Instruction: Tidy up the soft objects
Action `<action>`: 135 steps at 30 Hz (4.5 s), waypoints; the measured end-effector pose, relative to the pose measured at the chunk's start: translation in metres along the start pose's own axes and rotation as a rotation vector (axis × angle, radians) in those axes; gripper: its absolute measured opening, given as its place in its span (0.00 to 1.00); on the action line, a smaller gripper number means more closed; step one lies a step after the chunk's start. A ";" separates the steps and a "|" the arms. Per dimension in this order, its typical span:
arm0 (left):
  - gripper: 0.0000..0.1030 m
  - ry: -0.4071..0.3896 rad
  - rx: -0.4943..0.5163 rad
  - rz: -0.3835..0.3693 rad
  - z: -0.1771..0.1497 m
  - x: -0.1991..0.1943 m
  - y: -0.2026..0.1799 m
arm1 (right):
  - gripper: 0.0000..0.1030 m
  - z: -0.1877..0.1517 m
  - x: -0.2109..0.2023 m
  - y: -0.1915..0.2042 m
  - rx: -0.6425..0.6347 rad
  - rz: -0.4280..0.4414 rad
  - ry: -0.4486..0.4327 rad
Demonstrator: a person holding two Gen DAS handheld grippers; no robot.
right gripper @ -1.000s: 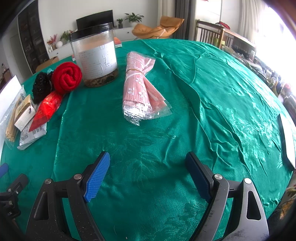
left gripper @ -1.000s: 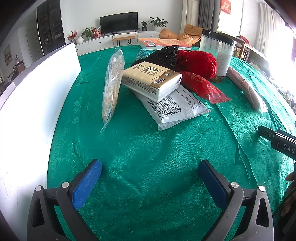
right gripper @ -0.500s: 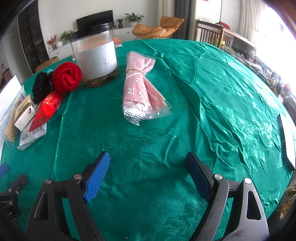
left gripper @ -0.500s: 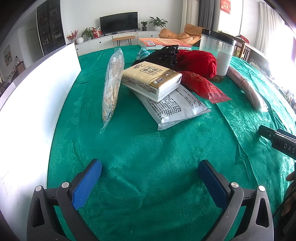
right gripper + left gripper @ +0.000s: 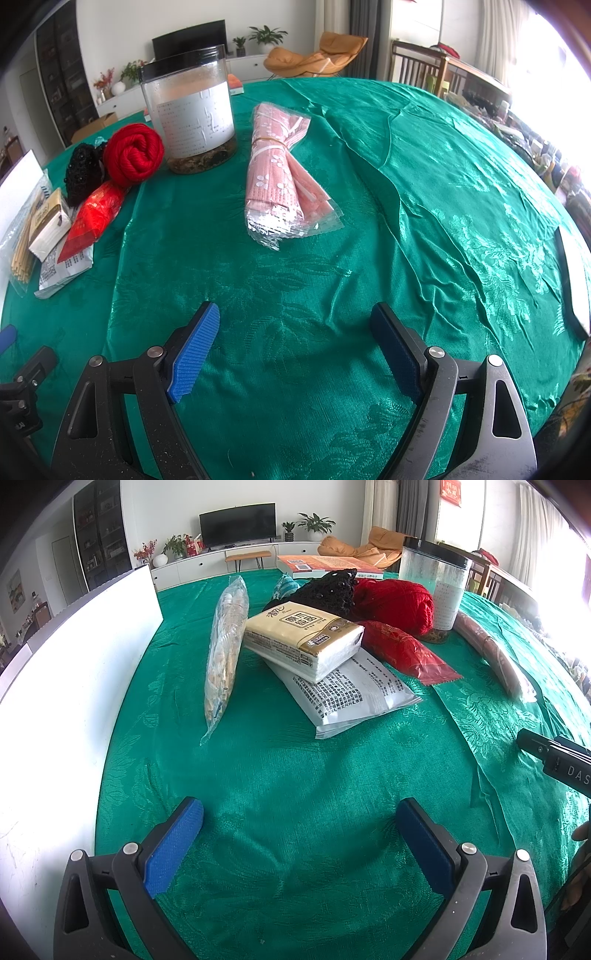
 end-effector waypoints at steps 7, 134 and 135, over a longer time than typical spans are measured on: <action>1.00 0.022 -0.064 -0.142 0.048 -0.021 -0.024 | 0.84 0.000 0.000 0.000 0.000 0.001 0.000; 1.00 0.027 0.007 -0.013 0.008 0.014 -0.010 | 0.84 0.013 0.004 0.013 -0.030 0.025 -0.007; 1.00 0.027 0.007 -0.013 0.008 0.014 -0.010 | 0.84 0.013 0.004 0.013 -0.030 0.025 -0.007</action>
Point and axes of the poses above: each gripper's, at about its wrist camera, not at the fingertips, and x roughly the way its jaws point, y to its left, z to its top, the point moved 5 cm from there along x, roughly the way its jaws point, and after that the axes turned 14 degrees about -x, right-handed, at the moved point
